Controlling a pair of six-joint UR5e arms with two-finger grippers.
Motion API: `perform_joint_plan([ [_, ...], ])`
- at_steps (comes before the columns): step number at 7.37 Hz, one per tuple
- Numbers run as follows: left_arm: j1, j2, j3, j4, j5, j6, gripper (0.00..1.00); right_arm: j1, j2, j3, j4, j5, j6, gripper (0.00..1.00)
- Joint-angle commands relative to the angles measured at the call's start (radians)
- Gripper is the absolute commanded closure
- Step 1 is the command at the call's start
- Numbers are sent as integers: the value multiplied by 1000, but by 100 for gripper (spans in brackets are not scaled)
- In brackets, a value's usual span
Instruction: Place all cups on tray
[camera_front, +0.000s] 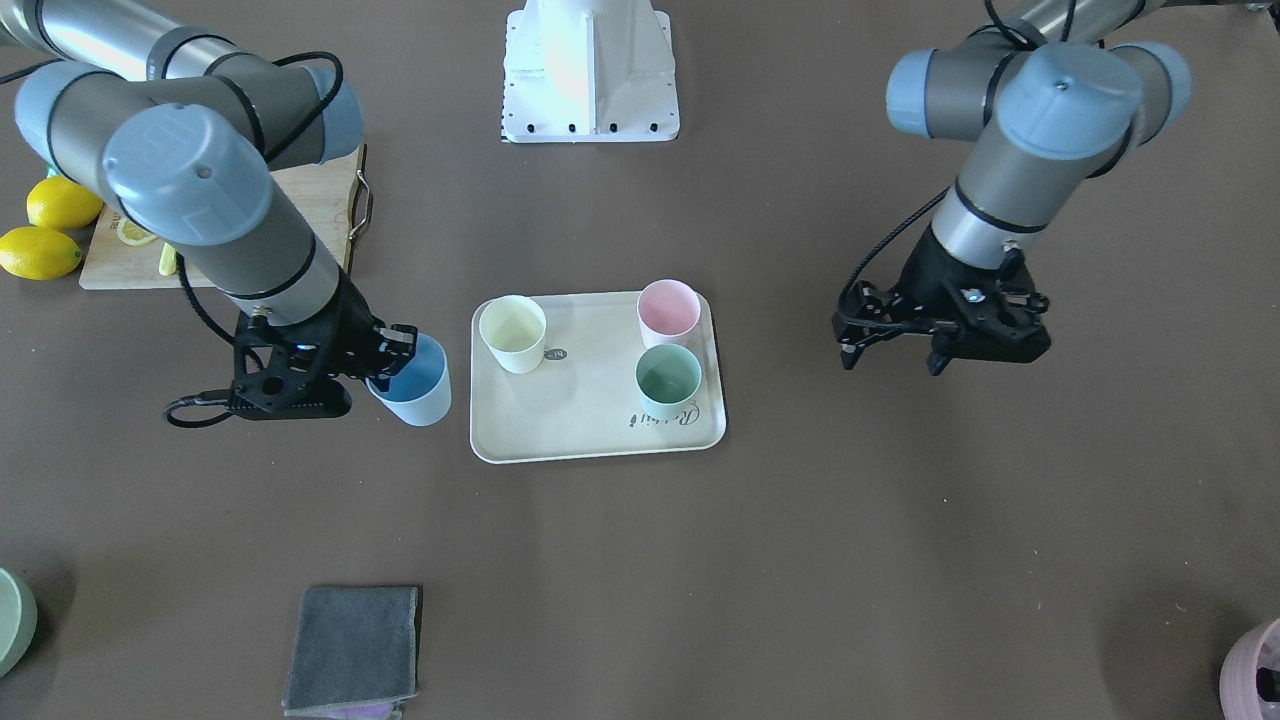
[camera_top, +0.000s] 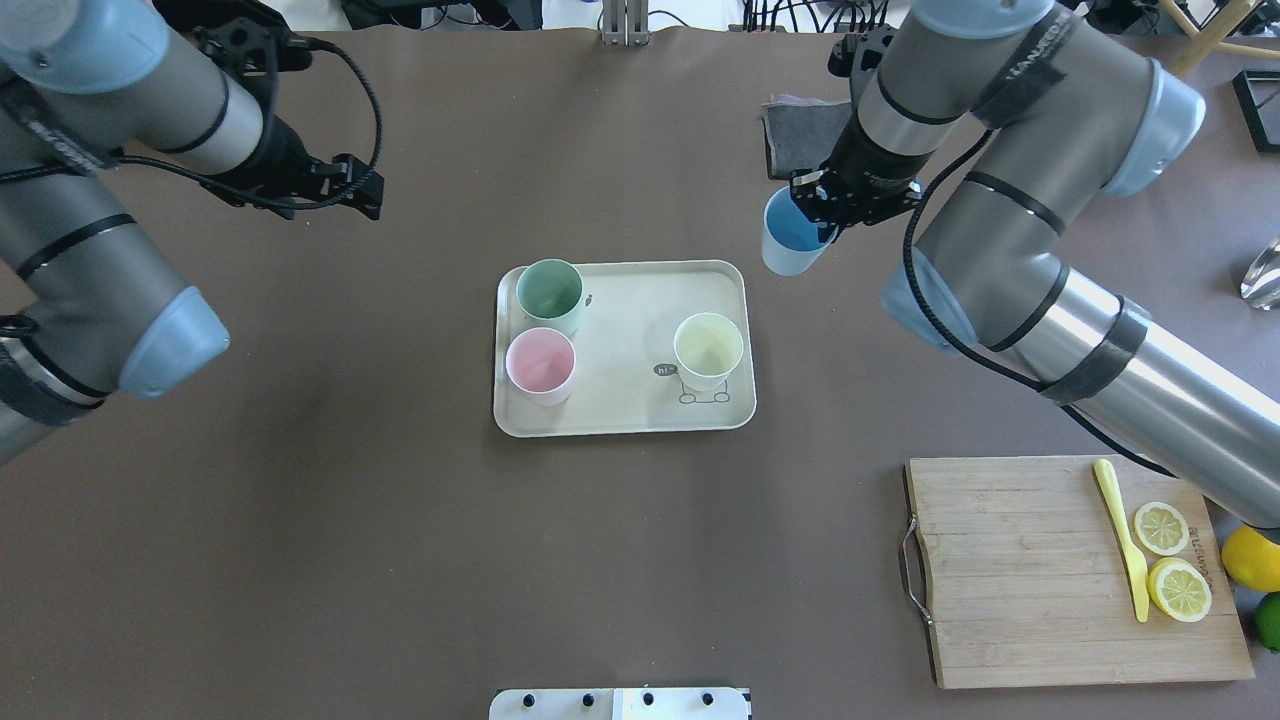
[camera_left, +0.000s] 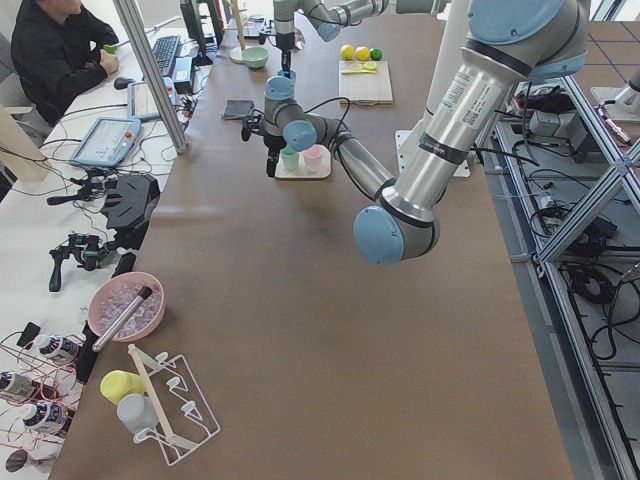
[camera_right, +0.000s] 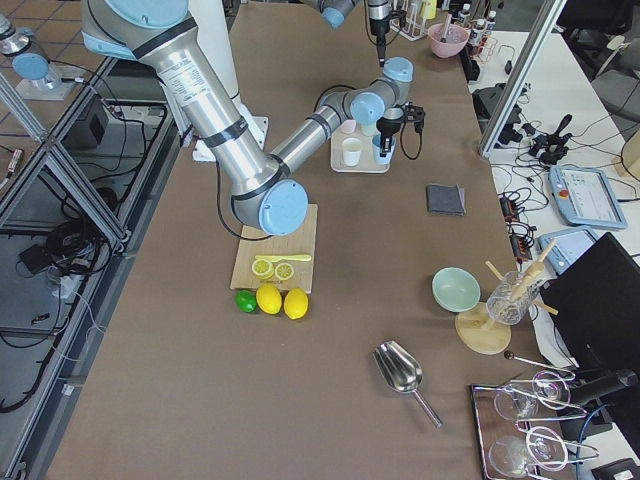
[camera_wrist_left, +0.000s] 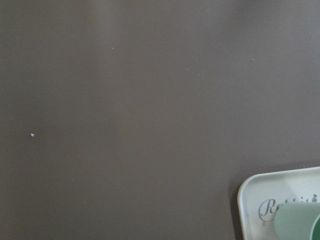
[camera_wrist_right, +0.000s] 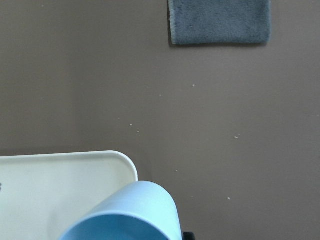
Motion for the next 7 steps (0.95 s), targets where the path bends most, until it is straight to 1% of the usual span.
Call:
perform_joint_plan([
  [1,-122,59,-35,-28,-13,4,2,-76,33,-127,194,-41,133,100],
  [2,-137,59,-25,-26,-7,4,2,-96,33,-144,220,-62,147,100],
  [3,-142,61,9,-38,-2,9,2,-109,33,-144,221,-69,155,100],
  [6,-183,92,8,-32,-9,119,2,-128,35,-146,221,-76,180,100],
  [7,-199,119,-2,-37,-13,119,2,-128,41,-144,220,-76,198,69],
])
